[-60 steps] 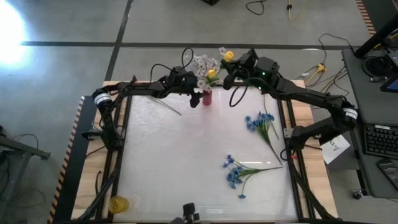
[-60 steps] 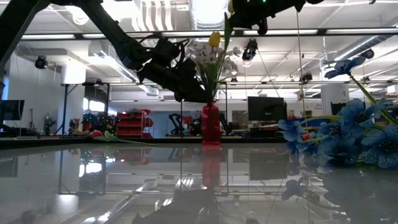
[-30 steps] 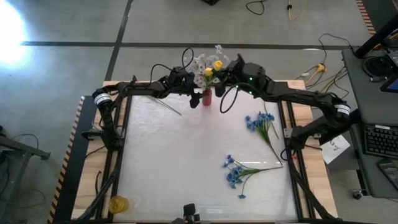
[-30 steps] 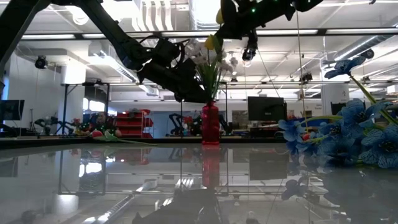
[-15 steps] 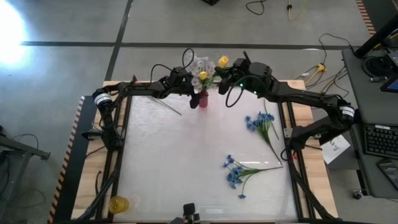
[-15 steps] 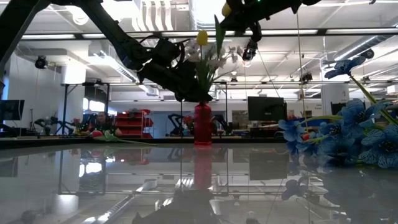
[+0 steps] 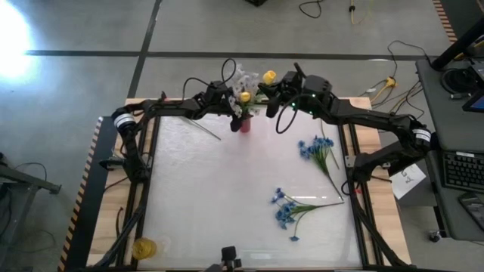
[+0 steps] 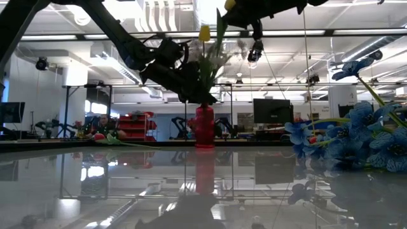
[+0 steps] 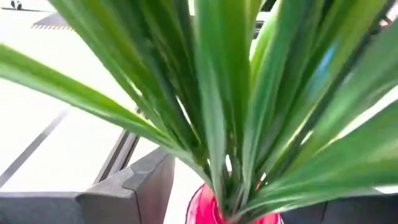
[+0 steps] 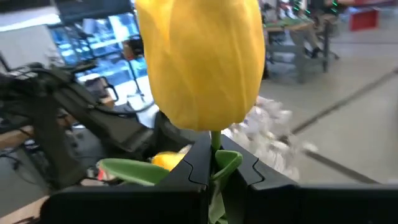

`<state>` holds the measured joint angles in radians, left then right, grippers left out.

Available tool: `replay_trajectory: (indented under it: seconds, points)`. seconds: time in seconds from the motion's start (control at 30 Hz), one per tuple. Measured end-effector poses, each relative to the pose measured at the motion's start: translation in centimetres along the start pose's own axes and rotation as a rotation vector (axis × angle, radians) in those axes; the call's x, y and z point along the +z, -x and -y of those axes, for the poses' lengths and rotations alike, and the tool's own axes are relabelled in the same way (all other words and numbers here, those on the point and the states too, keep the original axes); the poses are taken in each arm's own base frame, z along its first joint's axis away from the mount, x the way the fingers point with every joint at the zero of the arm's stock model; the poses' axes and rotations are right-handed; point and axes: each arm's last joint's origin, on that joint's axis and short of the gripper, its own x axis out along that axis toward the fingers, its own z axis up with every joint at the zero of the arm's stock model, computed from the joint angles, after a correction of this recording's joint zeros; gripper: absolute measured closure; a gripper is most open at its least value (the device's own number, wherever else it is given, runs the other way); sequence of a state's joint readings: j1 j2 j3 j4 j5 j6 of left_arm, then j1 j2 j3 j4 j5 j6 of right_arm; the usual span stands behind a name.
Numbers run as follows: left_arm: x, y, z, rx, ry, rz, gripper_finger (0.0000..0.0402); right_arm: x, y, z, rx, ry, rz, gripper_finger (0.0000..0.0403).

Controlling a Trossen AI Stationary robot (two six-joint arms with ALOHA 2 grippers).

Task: Sort flowers into vase by color
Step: Put the yellow flower into the red vase

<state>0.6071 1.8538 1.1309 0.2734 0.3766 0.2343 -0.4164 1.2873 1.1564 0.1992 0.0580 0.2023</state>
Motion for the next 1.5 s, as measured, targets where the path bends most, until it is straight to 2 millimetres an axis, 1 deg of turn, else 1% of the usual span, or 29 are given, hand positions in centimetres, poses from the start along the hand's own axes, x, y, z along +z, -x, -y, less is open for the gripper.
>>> replay_trajectory:
  seconds: [0.17,0.5,0.87,1.17,1.27,1.5]
  points:
    - [0.6,0.7,0.1,0.003,-0.027,-0.002,0.0182,0.2,0.1,-0.1,0.034,0.003,0.011,0.0390]
    - [0.3,0.7,0.3,-0.014,-0.060,-0.036,0.0182,-0.1,-0.1,-0.1,0.040,0.022,-0.003,0.0390]
    - [0.0,0.7,0.3,-0.014,-0.074,-0.062,0.0182,-2.0,-1.9,-0.1,0.080,0.017,-0.060,0.0390]
    - [0.2,1.0,0.1,-0.008,-0.083,-0.058,0.0182,-2.0,-2.1,-0.2,0.107,-0.004,-0.052,0.0390]
    - [0.3,1.5,-0.2,-0.004,-0.068,-0.066,0.0182,-1.8,-2.1,-0.2,0.110,-0.007,-0.036,0.0390]
    - [0.1,3.2,-2.0,0.035,0.011,-0.110,0.0182,-1.9,-2.1,-0.2,0.103,-0.008,-0.038,0.0390]
